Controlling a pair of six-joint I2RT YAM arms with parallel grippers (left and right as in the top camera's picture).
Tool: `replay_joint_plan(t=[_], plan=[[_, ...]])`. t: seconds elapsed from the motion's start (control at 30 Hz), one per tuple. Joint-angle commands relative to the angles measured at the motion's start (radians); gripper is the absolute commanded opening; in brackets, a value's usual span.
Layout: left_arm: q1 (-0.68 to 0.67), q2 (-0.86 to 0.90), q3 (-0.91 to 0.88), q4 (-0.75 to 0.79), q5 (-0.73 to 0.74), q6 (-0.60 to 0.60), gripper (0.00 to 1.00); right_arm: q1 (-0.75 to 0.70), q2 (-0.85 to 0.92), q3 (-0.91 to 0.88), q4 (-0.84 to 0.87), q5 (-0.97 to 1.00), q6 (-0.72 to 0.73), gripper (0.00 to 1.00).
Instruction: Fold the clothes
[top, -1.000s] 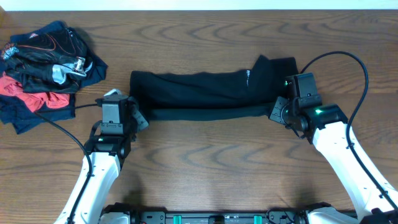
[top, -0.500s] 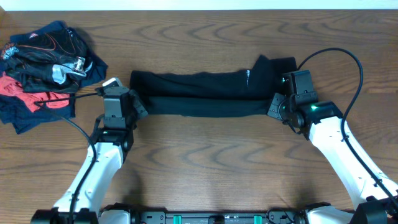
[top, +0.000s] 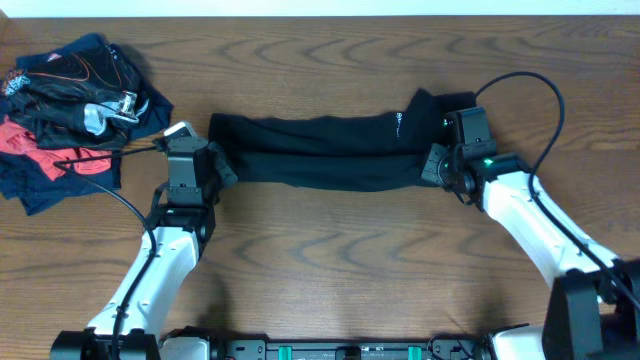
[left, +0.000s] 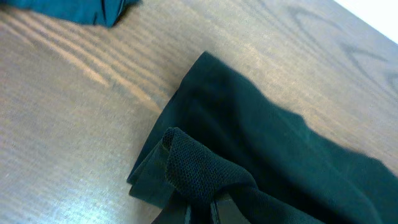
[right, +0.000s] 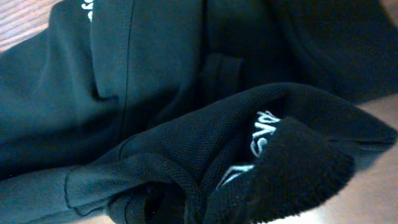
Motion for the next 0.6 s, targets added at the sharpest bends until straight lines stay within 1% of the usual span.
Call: replay_joint_plan(t=[0.0,0.1,0.27,0.47,0.57], plan=[[0.0,0.037,0.019,0.026,-0.039,0.006,0.06,-0.008,0.037,0.018,0.051,-0.014,-0.013,0.01],[0.0,0.077,0.019,0.056,-0.038,0.006,0.06,-0.008,0.045,0.018,0.099,-0.014,-0.013,0.01],[0.0,0.127,0.019,0.058,-0.037,0.002,0.06,-0.008,0.045,0.018,0.156,-0.009,-0.025,0.02],[0.0,0.134,0.019,0.058,-0.037,0.002,0.07,-0.008,0.045,0.019,0.169,-0.008,-0.026,0.01],[0.0,0.134,0.019,0.064,-0.037,0.002,0.06,-0.008,0.045,0.019,0.205,0.002,-0.055,0.01]])
